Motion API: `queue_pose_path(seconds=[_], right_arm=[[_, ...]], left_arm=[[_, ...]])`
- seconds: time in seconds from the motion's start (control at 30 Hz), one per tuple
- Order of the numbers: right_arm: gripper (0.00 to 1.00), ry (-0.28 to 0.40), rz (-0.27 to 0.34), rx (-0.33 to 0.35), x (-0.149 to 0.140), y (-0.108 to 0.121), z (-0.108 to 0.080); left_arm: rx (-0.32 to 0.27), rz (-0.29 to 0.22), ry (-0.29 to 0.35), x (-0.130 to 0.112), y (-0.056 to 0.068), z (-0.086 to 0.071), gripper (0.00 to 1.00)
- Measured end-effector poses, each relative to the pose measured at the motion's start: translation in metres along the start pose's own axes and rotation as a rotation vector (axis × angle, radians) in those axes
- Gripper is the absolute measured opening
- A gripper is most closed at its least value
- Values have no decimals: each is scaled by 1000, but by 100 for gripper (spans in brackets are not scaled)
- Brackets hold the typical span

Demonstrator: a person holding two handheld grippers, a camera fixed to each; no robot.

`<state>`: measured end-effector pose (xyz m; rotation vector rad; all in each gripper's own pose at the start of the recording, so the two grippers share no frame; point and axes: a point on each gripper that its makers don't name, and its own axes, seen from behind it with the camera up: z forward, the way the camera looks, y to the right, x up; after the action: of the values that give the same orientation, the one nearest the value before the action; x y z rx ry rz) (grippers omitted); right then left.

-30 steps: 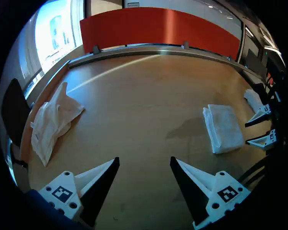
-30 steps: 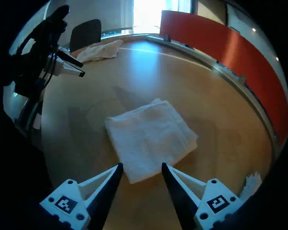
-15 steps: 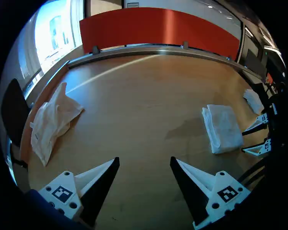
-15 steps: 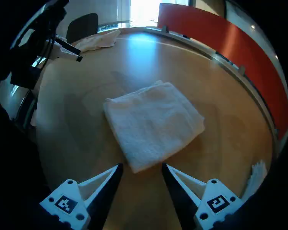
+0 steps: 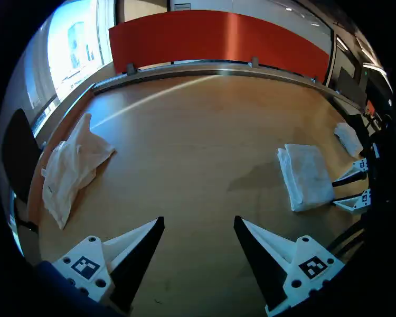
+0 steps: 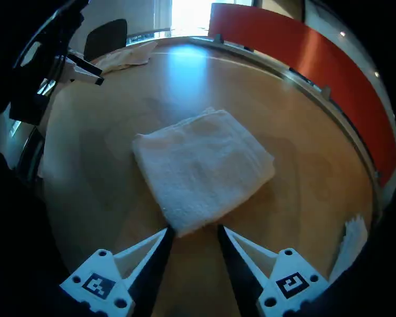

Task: Fold towel

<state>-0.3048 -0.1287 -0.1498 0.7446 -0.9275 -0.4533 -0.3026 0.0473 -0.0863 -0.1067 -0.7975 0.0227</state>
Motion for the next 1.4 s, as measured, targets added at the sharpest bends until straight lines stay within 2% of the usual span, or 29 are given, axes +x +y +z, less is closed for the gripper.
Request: queue_pose_path(seconds=[0.1,0.33,0.43,0.7,0.87,1.4], right_arm=[[50,1,3,-6,0,2,-2],[17,7,24,3,1,4,-5],[7,16,38,6,3,5,-6],[5,44,43,-1,10,8,-10],[5,74,38,-1,26,12,-18],[5,255,-6,-19,130,40,-76]], left_arm=[[0,1,1,1,0,0,98],[-2,2,3,2,1,0,98],[-2,4,4,3,1,0,98],[-3,4,1,1,1,0,99],[-4,8,0,0,2,0,98],[-10,7,18,7,8,-2,98]])
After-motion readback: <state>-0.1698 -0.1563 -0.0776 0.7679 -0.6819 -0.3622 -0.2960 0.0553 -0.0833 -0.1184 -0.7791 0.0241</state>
